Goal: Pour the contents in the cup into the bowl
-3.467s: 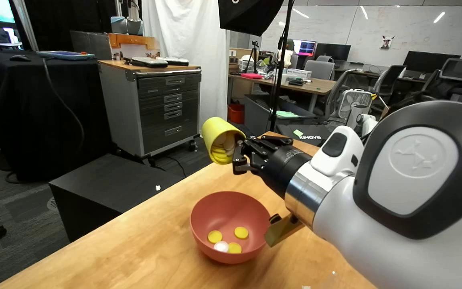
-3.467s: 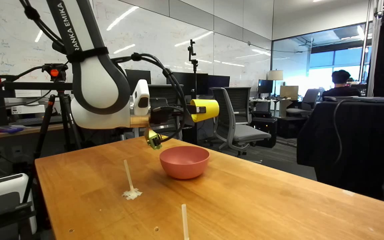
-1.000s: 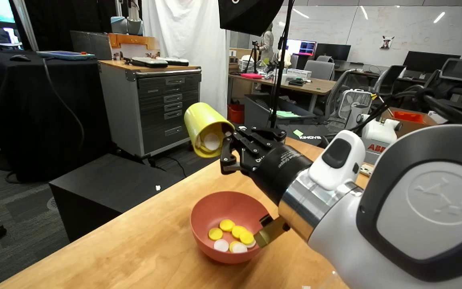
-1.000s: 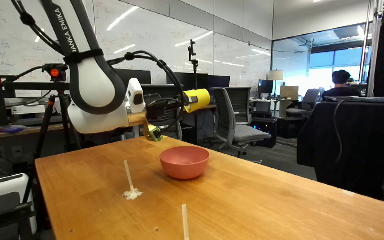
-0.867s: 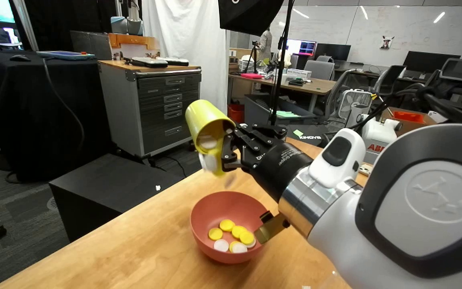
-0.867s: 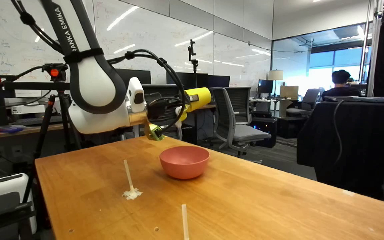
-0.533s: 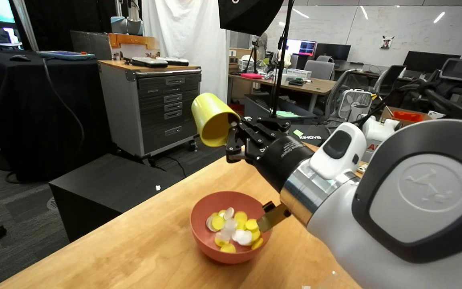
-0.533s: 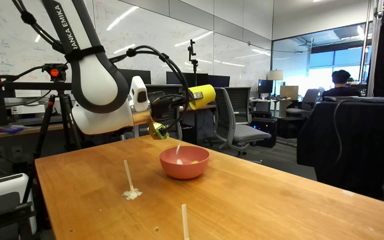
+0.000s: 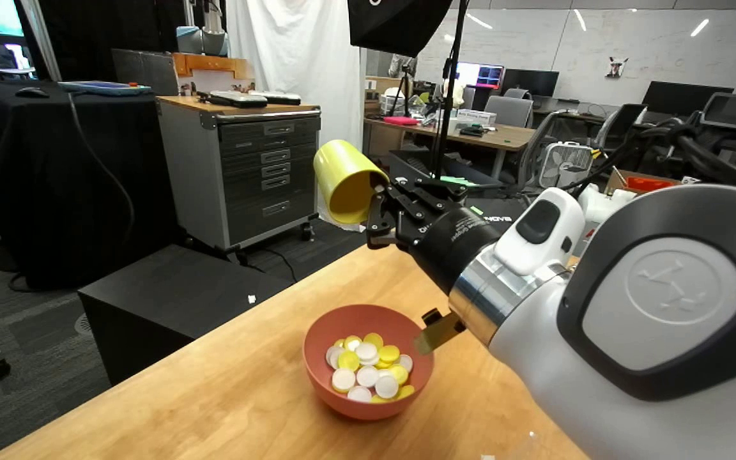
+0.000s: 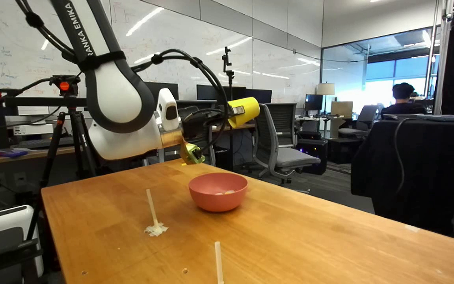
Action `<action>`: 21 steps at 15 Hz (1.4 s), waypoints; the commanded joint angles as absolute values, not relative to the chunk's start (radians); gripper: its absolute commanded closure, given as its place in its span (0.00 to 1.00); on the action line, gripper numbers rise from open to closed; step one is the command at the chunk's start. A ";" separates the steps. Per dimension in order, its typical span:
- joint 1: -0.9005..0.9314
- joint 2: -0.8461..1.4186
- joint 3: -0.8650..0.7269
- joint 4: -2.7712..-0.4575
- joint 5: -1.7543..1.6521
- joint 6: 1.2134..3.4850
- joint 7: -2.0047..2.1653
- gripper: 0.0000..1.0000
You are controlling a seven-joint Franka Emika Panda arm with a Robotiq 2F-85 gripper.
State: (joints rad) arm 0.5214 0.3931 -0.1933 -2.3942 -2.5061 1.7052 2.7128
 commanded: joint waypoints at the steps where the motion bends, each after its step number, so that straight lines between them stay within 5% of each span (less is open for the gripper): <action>1: 0.592 0.406 -0.255 -2.405 -2.511 1.642 2.756 0.95; 14: 0.534 0.372 -0.256 -2.391 -2.513 1.844 2.746 0.95; 21: 0.157 0.303 -0.025 -2.292 -2.486 2.258 2.709 0.95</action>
State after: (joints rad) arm 0.3116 0.3474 -0.1263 -2.3361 -2.5044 2.1035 2.7096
